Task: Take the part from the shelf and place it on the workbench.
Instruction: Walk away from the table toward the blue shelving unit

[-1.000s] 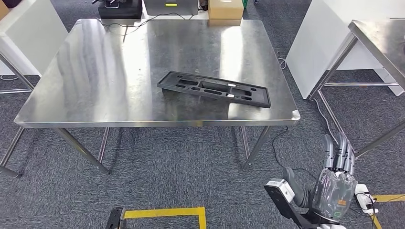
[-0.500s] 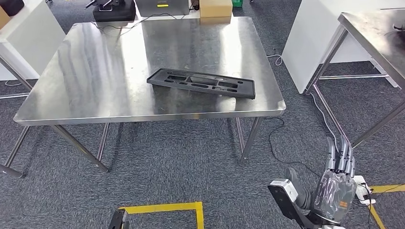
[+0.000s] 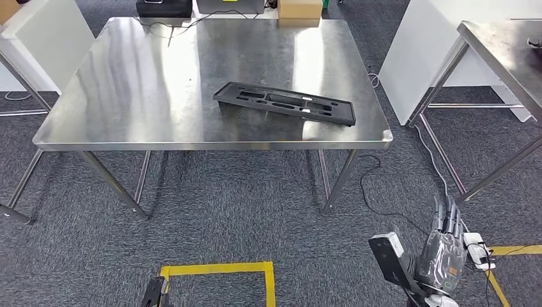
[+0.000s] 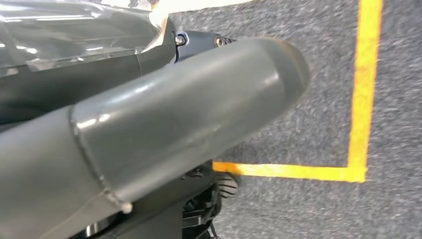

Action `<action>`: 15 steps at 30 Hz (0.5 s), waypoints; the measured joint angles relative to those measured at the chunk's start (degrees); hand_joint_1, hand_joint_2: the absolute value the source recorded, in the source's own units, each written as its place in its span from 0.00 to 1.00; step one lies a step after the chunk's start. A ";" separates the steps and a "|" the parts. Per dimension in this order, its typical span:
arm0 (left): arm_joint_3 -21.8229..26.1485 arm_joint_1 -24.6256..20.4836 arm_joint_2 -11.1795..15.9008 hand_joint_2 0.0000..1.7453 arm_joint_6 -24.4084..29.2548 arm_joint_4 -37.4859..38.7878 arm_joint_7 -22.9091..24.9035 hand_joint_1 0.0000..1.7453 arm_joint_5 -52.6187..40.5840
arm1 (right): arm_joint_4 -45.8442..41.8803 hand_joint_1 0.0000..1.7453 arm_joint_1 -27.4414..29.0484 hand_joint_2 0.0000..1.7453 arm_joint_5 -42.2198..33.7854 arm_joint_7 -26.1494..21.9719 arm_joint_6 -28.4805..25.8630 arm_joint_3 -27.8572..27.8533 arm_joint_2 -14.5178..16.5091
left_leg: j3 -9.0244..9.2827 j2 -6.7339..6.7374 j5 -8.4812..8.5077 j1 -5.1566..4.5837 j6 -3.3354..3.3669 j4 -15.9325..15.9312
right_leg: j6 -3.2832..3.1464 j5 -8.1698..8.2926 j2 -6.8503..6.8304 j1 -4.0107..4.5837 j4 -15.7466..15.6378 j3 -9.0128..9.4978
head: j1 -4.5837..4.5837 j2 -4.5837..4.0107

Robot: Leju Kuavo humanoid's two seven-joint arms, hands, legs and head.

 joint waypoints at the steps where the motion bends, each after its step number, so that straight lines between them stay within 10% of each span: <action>1: 0.00 0.00 -0.02 0.00 -0.04 0.00 0.14 0.00 -0.07 | 3.32 0.00 -1.05 0.00 -1.60 -1.13 -0.43 -1.48 -0.03 | -0.61 0.02 0.44 -0.03 0.01 0.02 | 0.16 -1.32 0.00 -0.02 3.11 -0.99 | 0.03 0.00; 3: 0.00 0.01 -0.05 0.00 -0.06 0.00 0.36 0.00 -0.21 | 9.78 0.00 -2.87 0.00 -4.11 -3.46 -1.96 -4.43 -0.11 | -1.67 -0.03 1.27 -0.07 -0.09 0.06 | 0.80 -1.39 0.00 -0.02 2.61 0.62 | 0.14 0.00; 7: 0.00 -0.07 -0.21 0.00 -0.06 0.00 0.48 0.00 -0.29 | 17.50 0.00 -5.87 0.00 -5.22 -5.45 -3.63 -7.58 -0.26 | -2.80 -0.02 2.58 -0.25 -0.95 0.11 | 0.81 2.04 0.02 0.39 -12.55 10.19 | 0.35 0.00; 11: 0.00 -0.19 -0.36 0.00 -0.07 0.00 0.59 0.00 -0.37 | 23.00 0.00 -7.76 0.00 -5.61 -5.06 -3.48 -10.02 -0.19 | -3.30 0.04 3.18 -0.12 -2.42 0.20 | -0.77 3.42 0.00 0.39 -14.15 10.30 | 0.33 0.00; 15: -0.01 -0.17 -0.39 0.00 -0.08 0.00 0.98 0.00 -0.45 | 34.30 0.00 -11.79 0.00 -9.20 -4.88 -5.18 -14.14 -1.04 | -7.03 -0.29 -4.51 0.11 -3.22 10.46 | -2.02 5.36 -0.15 -0.10 -14.47 9.08 | -0.54 0.00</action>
